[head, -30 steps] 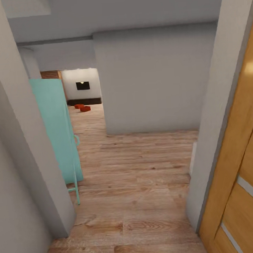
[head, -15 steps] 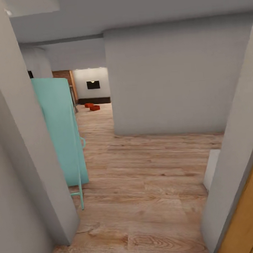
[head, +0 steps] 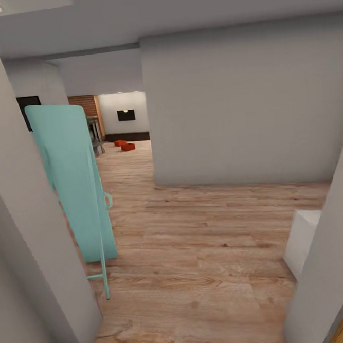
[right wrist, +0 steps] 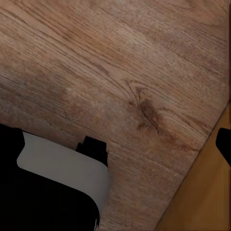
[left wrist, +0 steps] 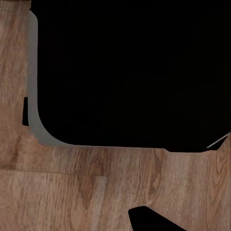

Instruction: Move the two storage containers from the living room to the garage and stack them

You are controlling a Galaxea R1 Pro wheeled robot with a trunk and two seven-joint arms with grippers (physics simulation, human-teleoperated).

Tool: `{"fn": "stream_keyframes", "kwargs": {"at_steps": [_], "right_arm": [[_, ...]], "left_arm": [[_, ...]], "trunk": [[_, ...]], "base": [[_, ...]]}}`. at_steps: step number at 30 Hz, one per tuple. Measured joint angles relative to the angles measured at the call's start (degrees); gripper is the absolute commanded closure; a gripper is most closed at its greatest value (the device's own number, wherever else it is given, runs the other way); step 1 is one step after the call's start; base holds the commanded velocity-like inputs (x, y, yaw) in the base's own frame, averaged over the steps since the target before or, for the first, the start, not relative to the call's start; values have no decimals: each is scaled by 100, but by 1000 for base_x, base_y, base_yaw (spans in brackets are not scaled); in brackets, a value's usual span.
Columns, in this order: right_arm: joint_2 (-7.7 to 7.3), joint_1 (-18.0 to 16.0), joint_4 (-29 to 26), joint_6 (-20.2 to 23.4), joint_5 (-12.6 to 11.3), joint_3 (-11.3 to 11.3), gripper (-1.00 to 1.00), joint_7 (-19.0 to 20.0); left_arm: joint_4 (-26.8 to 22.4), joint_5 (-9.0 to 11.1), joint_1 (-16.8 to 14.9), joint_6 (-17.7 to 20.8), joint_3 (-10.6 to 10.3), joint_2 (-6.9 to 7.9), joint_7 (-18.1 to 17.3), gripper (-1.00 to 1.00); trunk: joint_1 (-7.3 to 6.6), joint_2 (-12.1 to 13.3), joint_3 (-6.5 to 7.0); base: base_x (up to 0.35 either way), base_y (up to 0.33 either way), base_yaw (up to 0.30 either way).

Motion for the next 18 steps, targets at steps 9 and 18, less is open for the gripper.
{"fn": "stream_keyframes", "kwargs": {"at_steps": [9, 18], "right_arm": [[0, 0, 0, 0, 2, 1, -100, 0], [0, 0, 0, 0, -2, 2, -100, 0]], "left_arm": [[1, 23, 0, 4, -4, -2, 0, -100], [1, 24, 0, 4, -9, -6, 0, -100]], "trunk": [[0, 0, 0], [0, 0, 0]], "base": [[324, 0, 0], [324, 0, 0]]}}
